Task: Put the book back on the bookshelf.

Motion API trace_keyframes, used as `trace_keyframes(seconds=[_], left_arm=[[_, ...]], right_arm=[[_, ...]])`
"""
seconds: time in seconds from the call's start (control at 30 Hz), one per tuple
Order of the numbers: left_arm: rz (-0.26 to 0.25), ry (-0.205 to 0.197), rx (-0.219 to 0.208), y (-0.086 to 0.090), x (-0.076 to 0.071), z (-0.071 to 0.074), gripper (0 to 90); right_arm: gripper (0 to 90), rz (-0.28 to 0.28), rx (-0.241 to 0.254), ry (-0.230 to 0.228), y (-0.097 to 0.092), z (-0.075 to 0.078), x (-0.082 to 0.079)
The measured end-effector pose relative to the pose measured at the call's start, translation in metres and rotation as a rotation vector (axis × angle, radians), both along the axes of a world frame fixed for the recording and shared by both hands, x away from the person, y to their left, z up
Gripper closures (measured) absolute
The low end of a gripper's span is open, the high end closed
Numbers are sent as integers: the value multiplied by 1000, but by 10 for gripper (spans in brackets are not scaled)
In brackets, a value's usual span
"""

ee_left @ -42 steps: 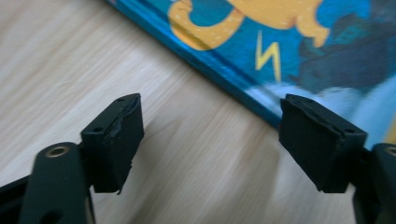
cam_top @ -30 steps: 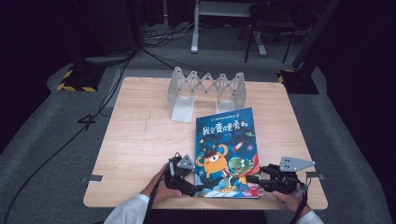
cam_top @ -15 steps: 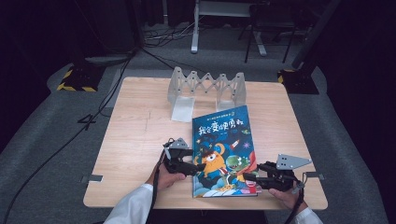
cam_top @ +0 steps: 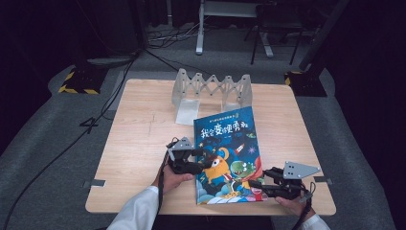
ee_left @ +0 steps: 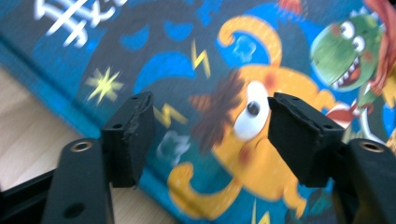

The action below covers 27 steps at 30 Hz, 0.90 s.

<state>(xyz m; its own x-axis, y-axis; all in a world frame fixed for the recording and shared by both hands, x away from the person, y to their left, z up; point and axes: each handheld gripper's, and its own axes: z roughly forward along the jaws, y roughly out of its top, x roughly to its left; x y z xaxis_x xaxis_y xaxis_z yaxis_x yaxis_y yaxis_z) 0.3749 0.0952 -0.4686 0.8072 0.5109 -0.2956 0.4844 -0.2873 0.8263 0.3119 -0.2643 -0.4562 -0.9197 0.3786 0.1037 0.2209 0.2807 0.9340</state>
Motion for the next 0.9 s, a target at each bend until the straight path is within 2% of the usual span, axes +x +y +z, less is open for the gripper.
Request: trace_keyframes(seconds=[0.03, 0.1, 0.17, 0.23, 0.27, 0.37, 0.47, 0.53, 0.6, 0.67, 0.73, 0.83, 0.87, 0.9], left_arm=[[-19, -15, -6, -2, -1, 3, 357], [-6, -35, 14, -5, -4, 7, 366], [-21, -24, 4, -3, -4, 7, 297], [9, -32, 27, 2, -5, 8, 283], [24, -31, 37, 7, -5, 8, 243], [39, -25, 55, 12, -5, 7, 224], [63, -3, 61, 18, -4, 2, 203], [66, 31, 63, 21, -1, -4, 199], [66, 60, 83, 21, 2, -9, 190], [41, 97, 85, 18, 4, -14, 192], [-10, 114, 65, 15, 5, -17, 153], [-36, 125, 39, 11, 7, -19, 125], [-65, 139, 11, 9, 10, -20, 114], [-65, 139, 11, 9, 10, -20, 108]], right_arm=[[568, 0, 0, 0, 0, 0, 0], [569, 9, -3, -11, 2, 1, -1], [569, 8, -2, -10, 2, 0, -2], [569, 7, -3, -10, 1, 0, -2], [569, 9, 0, -11, 1, 0, -2], [569, 9, -2, -16, 0, 0, -2], [569, 9, -6, -34, 0, 1, -5], [569, 9, -5, -39, 0, 1, -6], [569, 11, -5, -43, 0, 1, -7], [569, 12, -4, -47, 0, 1, -7], [569, 13, -6, -52, 0, 2, -7], [569, 17, -8, -67, 1, 3, -8], [568, 18, -8, -73, 1, 4, -9], [568, 18, -8, -73, 1, 4, -9]])
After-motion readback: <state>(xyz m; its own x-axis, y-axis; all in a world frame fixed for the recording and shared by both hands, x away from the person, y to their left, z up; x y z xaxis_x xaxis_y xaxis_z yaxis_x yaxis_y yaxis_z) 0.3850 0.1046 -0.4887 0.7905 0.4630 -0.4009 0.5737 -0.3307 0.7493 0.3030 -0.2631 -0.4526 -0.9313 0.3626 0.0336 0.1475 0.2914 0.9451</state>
